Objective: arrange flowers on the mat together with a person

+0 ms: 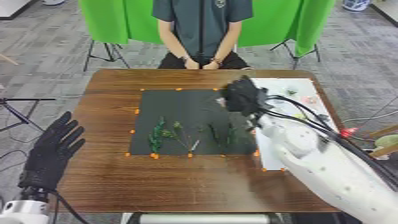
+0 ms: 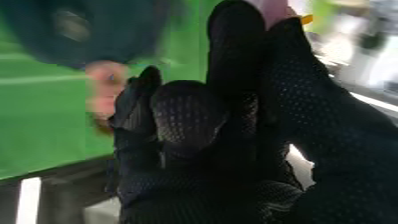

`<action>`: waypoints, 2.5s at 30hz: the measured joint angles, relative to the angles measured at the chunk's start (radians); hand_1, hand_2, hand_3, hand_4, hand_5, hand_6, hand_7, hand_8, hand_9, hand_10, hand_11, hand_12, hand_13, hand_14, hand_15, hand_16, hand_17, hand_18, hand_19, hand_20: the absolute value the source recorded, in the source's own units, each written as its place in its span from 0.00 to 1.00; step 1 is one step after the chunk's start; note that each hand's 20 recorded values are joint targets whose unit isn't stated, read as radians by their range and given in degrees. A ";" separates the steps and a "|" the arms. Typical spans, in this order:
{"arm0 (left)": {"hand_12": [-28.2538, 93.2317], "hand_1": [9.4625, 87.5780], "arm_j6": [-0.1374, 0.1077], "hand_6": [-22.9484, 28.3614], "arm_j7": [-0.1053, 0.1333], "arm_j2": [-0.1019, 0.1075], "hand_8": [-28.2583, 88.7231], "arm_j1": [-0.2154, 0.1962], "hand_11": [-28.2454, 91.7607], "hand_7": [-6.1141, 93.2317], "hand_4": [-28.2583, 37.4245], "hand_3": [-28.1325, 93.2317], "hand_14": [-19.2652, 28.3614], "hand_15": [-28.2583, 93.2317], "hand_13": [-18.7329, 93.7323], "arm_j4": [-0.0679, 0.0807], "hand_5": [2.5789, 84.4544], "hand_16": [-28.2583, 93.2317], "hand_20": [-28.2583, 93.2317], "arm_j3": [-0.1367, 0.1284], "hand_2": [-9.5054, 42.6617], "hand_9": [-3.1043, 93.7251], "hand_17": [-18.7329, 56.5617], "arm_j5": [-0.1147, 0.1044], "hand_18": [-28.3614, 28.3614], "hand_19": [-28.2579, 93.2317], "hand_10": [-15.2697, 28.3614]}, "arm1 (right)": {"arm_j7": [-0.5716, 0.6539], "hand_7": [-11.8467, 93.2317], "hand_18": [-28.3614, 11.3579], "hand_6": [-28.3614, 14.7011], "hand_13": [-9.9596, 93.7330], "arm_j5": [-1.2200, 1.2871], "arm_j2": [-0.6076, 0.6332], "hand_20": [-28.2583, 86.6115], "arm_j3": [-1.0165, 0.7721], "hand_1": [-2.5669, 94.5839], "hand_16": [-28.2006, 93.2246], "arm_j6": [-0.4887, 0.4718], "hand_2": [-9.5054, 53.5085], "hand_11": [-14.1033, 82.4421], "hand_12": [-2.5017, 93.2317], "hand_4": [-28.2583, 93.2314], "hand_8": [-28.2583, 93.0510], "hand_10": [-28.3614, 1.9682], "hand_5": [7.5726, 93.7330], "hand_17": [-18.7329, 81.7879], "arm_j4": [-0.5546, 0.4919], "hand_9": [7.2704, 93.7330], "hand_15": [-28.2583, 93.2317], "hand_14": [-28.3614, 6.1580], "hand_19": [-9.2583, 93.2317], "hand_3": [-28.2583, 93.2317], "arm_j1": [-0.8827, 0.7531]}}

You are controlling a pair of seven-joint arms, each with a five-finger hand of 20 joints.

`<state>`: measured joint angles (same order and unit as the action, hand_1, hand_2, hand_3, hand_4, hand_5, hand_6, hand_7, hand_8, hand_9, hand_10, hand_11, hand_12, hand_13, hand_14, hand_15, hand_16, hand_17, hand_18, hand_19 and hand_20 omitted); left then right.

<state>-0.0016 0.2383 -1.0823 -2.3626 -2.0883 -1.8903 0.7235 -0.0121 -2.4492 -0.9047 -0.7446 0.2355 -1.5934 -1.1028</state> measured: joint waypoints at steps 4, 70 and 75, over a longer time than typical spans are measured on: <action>0.37 0.20 0.000 0.44 0.001 0.009 0.15 0.029 0.37 0.25 0.00 0.81 0.61 0.32 0.32 0.016 0.26 0.29 0.32 0.025 0.16 0.22 0.08 0.000 0.84 0.53 0.55 | -0.096 0.51 0.26 0.73 0.85 -0.018 -0.131 0.64 0.071 0.51 0.45 -0.014 0.00 0.30 0.55 0.00 0.24 0.76 0.80 0.53 0.063 0.97 0.83 0.68 0.91 0.92 0.103; 0.37 0.22 0.035 0.48 0.003 -0.049 0.15 0.116 0.38 0.24 0.02 0.80 0.64 0.34 0.31 0.018 0.28 0.29 0.32 0.123 0.16 0.22 0.08 0.027 0.84 0.53 0.57 | 0.045 0.27 0.16 0.52 0.43 0.474 -0.118 0.52 -0.423 0.23 0.38 -0.549 0.22 0.33 0.26 0.06 0.15 0.44 0.40 0.30 -0.407 0.38 0.53 0.43 0.61 0.94 -0.265; 0.37 0.22 0.035 0.48 0.002 -0.063 0.15 0.115 0.38 0.24 0.02 0.80 0.64 0.34 0.31 0.019 0.28 0.29 0.32 0.133 0.16 0.22 0.07 0.039 0.84 0.53 0.58 | 0.040 0.23 0.15 0.52 0.41 0.720 0.009 0.50 -0.657 0.21 0.41 -0.504 0.18 0.28 0.26 0.05 0.16 0.45 0.37 0.28 -0.485 0.36 0.45 0.42 0.57 0.93 -0.521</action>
<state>0.0335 0.2402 -1.1452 -2.2478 -2.0693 -1.7576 0.7622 0.0282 -1.7296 -0.8962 -1.4019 -0.2688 -2.0783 -1.6241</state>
